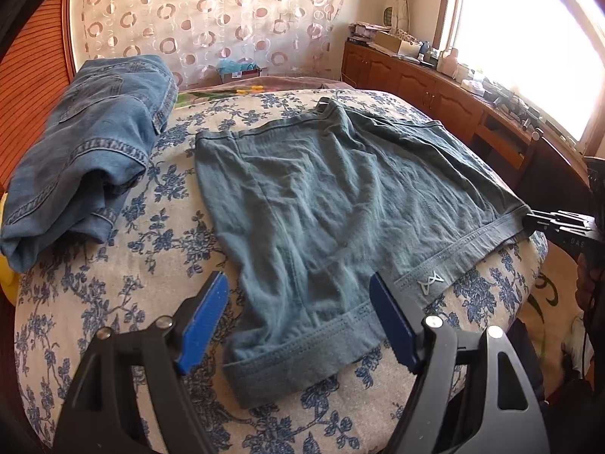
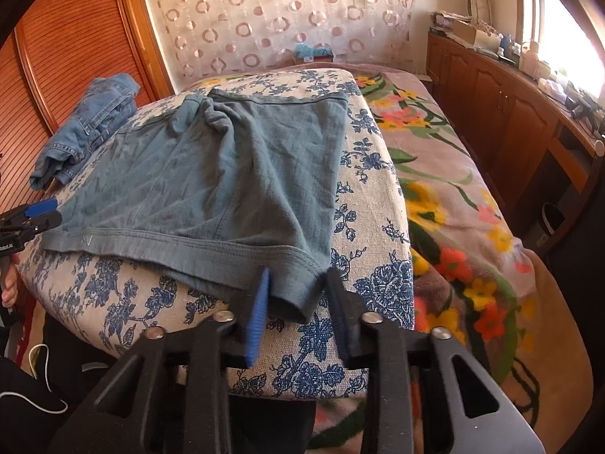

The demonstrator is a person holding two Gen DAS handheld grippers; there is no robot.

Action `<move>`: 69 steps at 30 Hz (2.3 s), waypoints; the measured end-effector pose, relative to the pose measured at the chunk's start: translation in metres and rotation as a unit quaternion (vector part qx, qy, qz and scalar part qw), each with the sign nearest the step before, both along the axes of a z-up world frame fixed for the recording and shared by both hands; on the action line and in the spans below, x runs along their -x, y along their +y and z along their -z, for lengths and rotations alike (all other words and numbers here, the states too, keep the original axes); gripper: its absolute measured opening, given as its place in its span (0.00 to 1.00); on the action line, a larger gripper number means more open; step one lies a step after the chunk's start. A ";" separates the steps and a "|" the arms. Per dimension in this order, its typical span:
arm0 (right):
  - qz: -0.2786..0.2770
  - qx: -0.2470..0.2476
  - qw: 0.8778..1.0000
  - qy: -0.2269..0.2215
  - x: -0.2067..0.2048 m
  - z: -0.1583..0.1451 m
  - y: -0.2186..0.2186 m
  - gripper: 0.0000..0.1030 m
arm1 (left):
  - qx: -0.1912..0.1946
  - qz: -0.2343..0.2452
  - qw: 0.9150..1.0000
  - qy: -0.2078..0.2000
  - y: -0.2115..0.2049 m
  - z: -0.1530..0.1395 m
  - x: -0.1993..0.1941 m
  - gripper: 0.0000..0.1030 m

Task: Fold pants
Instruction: 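Close the right gripper on the shorts edge and lift it, then lay the lifted shorts edge over the shorts and open the right gripper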

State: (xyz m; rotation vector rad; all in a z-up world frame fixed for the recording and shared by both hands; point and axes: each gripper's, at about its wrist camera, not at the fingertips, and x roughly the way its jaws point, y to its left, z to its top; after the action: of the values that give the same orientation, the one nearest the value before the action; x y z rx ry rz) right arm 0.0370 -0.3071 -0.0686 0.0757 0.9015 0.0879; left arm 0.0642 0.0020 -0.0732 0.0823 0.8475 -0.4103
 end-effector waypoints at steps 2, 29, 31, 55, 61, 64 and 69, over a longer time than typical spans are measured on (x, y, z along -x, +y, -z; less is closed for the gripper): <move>-0.010 -0.011 1.000 -0.003 -0.002 -0.005 0.001 0.09 | -0.002 -0.002 1.000 -0.001 0.003 0.000 0.000 0.75; -0.247 -0.031 0.967 -0.060 -0.067 -0.055 0.215 0.05 | -0.004 -0.081 0.996 -0.046 0.068 -0.020 -0.007 0.75; -0.255 -0.037 0.965 -0.054 -0.067 -0.051 0.224 0.05 | -0.004 -0.082 0.996 -0.046 0.069 -0.020 -0.006 0.75; -0.209 -0.037 0.975 -0.061 -0.047 -0.052 0.179 0.41 | 0.011 -0.036 0.999 -0.039 0.030 -0.016 -0.004 0.75; -0.166 -0.014 0.985 -0.053 -0.060 -0.043 0.141 0.41 | 0.017 -0.009 0.999 -0.033 0.010 -0.014 -0.007 0.75; -0.152 -0.004 0.987 -0.049 -0.068 -0.035 0.129 0.41 | 0.015 0.000 0.999 -0.031 0.000 -0.013 -0.009 0.75; -0.132 0.016 0.990 -0.037 -0.085 -0.021 0.112 0.41 | 0.014 0.012 1.000 -0.025 -0.010 -0.007 -0.013 0.75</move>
State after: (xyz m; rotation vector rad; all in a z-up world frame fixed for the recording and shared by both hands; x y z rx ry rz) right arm 0.1223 -0.1951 -0.0481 -0.0776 0.8337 0.3210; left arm 0.0774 -0.0085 -0.0662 0.0775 0.7929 -0.4413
